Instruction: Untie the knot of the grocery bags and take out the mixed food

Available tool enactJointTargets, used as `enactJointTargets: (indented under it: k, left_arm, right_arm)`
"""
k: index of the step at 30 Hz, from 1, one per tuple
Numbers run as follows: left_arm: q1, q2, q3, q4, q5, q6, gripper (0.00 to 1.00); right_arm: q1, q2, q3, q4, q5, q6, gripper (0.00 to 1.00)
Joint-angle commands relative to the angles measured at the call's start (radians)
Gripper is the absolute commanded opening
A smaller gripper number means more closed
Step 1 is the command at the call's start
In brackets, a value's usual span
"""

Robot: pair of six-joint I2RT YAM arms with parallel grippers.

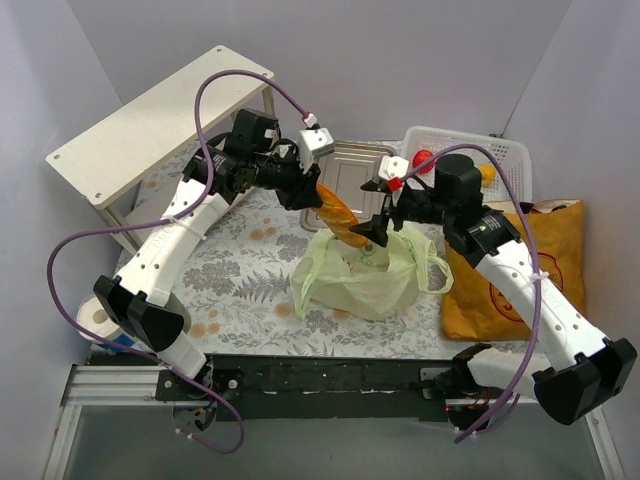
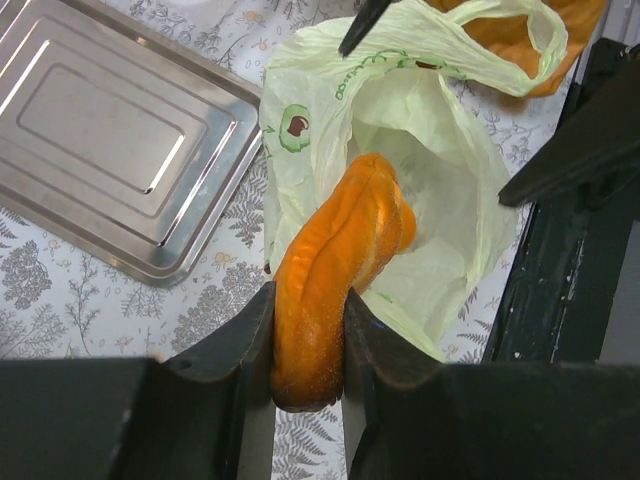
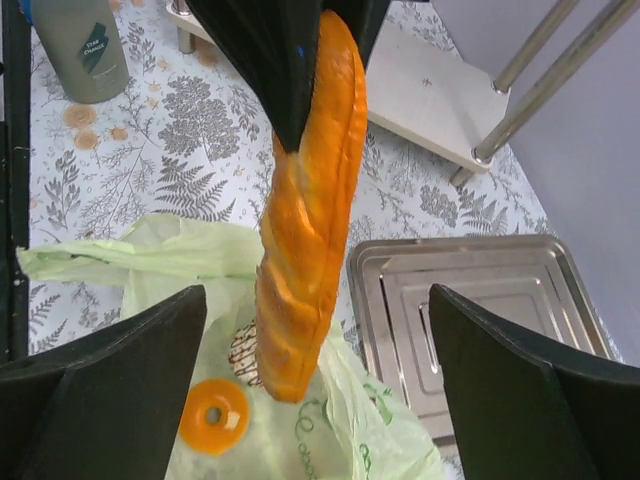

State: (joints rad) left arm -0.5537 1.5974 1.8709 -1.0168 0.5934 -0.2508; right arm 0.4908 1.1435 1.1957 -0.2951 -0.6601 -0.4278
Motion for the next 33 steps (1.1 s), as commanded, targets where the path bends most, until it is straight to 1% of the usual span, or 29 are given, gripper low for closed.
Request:
enactJointTargets:
  k: [1,4,8,9,10,11,13,14,16,17,18,19,20,21,23,25,26,28,29,30,31,33]
  left_arm:
    - [-0.005,-0.014,0.008,0.043,0.008,-0.079,0.00]
    - [-0.005,-0.010,0.022,0.038,0.017,-0.079,0.00]
    - [-0.005,-0.016,0.020,0.046,0.013,-0.079,0.00]
    - [-0.005,-0.016,0.017,0.044,0.011,-0.079,0.00]
    - [-0.005,-0.017,0.014,0.050,0.009,-0.079,0.00]
    - [-0.005,-0.017,0.014,0.053,-0.001,-0.081,0.00]
    - [-0.005,-0.017,0.007,0.070,-0.035,-0.099,0.00]
    - [-0.005,-0.017,0.002,0.081,-0.102,-0.110,0.06]
    - [-0.005,-0.028,-0.013,0.139,-0.209,-0.149,0.41]
    - [-0.005,-0.039,-0.021,0.167,-0.342,-0.180,0.64]
    - [-0.003,-0.048,-0.029,0.191,-0.390,-0.185,0.69]
    - [0.000,-0.083,-0.050,0.240,-0.438,-0.185,0.71]
    - [0.003,-0.097,-0.059,0.263,-0.475,-0.180,0.75]
    - [0.008,-0.115,-0.064,0.280,-0.530,-0.179,0.76]
    - [0.029,-0.148,-0.069,0.307,-0.564,-0.177,0.77]
    - [0.049,-0.163,-0.073,0.322,-0.618,-0.180,0.78]
    - [0.075,-0.183,-0.090,0.328,-0.630,-0.182,0.78]
    - [0.103,-0.200,-0.119,0.342,-0.644,-0.186,0.79]
    - [0.125,-0.214,-0.131,0.340,-0.642,-0.191,0.79]
    - [0.135,-0.220,-0.154,0.336,-0.635,-0.192,0.79]
    - [0.141,-0.226,-0.164,0.325,-0.609,-0.197,0.79]
    - [0.146,-0.240,-0.187,0.308,-0.563,-0.196,0.79]
  right_arm:
    - [0.051,0.056,-0.011,0.132,0.080,-0.015,0.97]
    - [0.080,0.085,-0.016,0.172,0.143,-0.011,0.95]
    - [0.088,0.120,-0.004,0.218,0.178,0.009,0.81]
    - [0.088,0.127,-0.004,0.221,0.166,0.009,0.80]
    - [0.088,0.146,0.008,0.217,0.121,0.009,0.76]
    - [0.088,0.160,0.027,0.206,0.091,0.009,0.61]
    - [0.083,0.195,0.079,0.174,0.045,0.055,0.46]
    - [0.078,0.200,0.087,0.183,0.030,0.078,0.37]
    - [0.075,0.208,0.094,0.217,0.008,0.116,0.29]
    - [0.074,0.214,0.117,0.221,0.005,0.124,0.27]
    - [0.069,0.225,0.137,0.220,0.001,0.138,0.24]
    - [0.049,0.255,0.156,0.221,-0.025,0.179,0.22]
    - [0.037,0.275,0.203,0.220,-0.041,0.205,0.17]
    - [0.025,0.295,0.228,0.220,-0.056,0.236,0.14]
    - [-0.012,0.364,0.278,0.226,-0.104,0.326,0.09]
    - [-0.052,0.435,0.349,0.244,-0.153,0.397,0.07]
    - [-0.066,0.456,0.367,0.284,-0.168,0.500,0.05]
    - [-0.115,0.525,0.415,0.350,-0.193,0.608,0.05]
    - [-0.129,0.551,0.427,0.394,-0.194,0.697,0.04]
    - [-0.142,0.579,0.439,0.427,-0.196,0.751,0.04]
    - [-0.167,0.629,0.449,0.451,-0.199,0.789,0.04]
    - [-0.175,0.706,0.473,0.462,-0.194,0.814,0.04]
